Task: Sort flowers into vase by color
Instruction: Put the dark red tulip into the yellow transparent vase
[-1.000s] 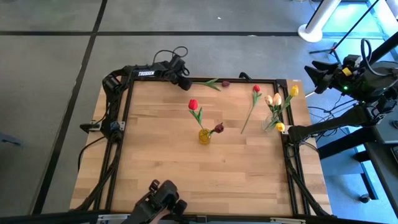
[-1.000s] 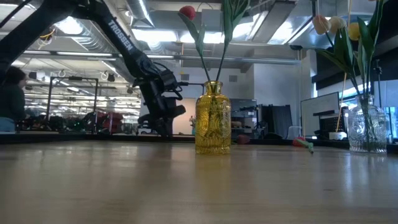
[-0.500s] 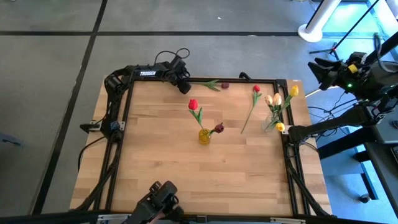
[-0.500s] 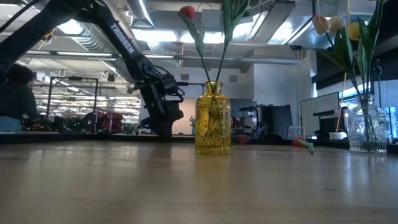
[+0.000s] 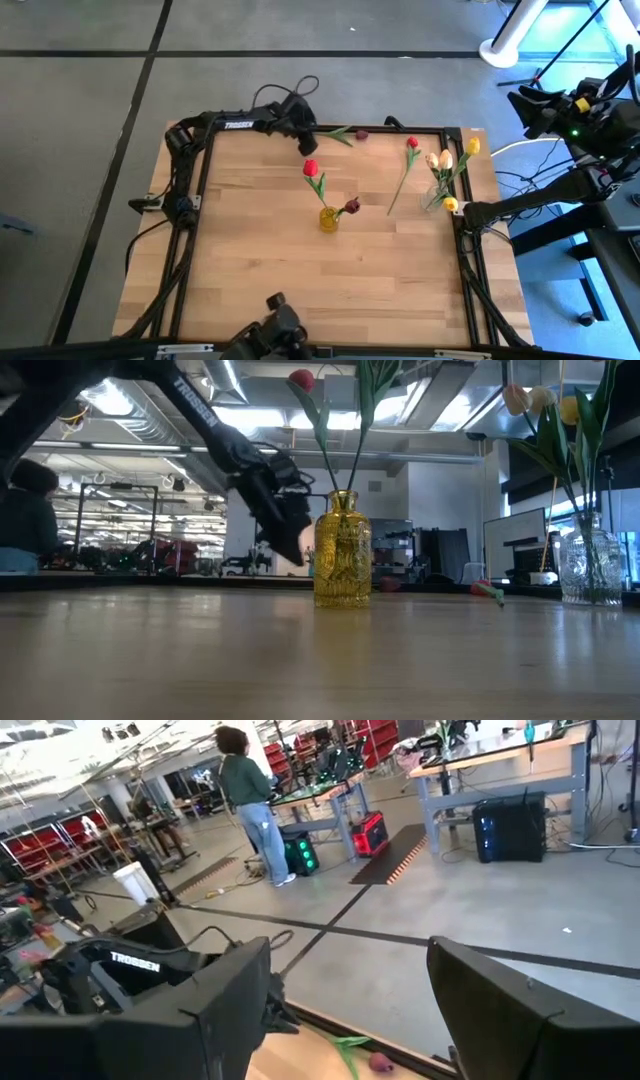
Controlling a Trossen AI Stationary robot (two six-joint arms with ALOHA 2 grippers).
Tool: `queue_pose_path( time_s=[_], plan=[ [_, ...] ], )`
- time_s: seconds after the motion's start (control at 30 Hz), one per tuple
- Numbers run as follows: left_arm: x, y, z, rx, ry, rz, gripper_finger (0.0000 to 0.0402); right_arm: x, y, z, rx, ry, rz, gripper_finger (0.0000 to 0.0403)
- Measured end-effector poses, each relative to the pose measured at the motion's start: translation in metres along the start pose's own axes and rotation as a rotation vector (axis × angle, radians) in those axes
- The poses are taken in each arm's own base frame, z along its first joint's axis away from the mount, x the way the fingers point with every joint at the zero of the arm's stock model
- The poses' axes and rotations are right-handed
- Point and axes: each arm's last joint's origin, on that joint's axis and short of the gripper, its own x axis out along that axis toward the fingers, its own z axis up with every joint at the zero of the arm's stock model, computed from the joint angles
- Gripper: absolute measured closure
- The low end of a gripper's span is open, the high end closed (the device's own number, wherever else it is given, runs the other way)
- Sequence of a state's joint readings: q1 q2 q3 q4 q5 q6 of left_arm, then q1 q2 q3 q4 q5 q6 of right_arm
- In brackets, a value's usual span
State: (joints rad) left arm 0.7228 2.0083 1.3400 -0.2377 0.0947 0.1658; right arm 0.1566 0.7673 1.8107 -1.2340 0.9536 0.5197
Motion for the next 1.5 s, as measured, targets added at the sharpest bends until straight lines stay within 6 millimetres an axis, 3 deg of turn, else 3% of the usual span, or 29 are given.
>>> queue_pose_path(
  time_s=[0.17,0.37,0.63,0.8,0.9,1.0,1.23,1.33,1.5],
  plan=[
    [0.026,0.008,-0.008,0.075,-0.035,-0.042,0.0314,0.0,0.001,0.0,0.014,-0.003,-0.003,0.0132],
    [0.038,0.03,-0.025,0.056,0.033,-0.002,0.0315,0.001,0.002,0.0,0.051,0.0,0.0,0.0132],
    [0.031,0.041,-0.038,0.0,0.127,-0.127,0.0315,0.001,0.001,0.001,0.058,-0.014,-0.018,0.0132],
    [0.01,0.02,-0.043,-0.015,0.256,-0.273,0.0315,0.0,0.0,0.001,0.062,-0.019,-0.025,0.0132],
    [0.001,0.012,-0.026,0.082,0.162,-0.209,0.0315,0.0,-0.001,0.001,0.058,-0.028,-0.041,0.0132],
    [-0.002,0.026,-0.015,0.117,0.076,-0.064,0.0315,0.0,-0.001,0.001,0.057,-0.032,-0.049,0.0132],
    [0.021,0.046,-0.031,0.116,0.112,-0.003,0.0315,0.0,-0.001,0.0,0.046,-0.017,-0.036,0.0132],
    [0.027,0.062,-0.039,-0.009,0.095,-0.012,0.0315,0.0,-0.001,-0.001,0.053,0.007,-0.004,0.0132],
    [0.027,0.07,-0.045,-0.114,0.12,-0.066,0.0315,0.0,0.0,-0.003,0.076,0.044,0.039,0.0132]
  ],
)
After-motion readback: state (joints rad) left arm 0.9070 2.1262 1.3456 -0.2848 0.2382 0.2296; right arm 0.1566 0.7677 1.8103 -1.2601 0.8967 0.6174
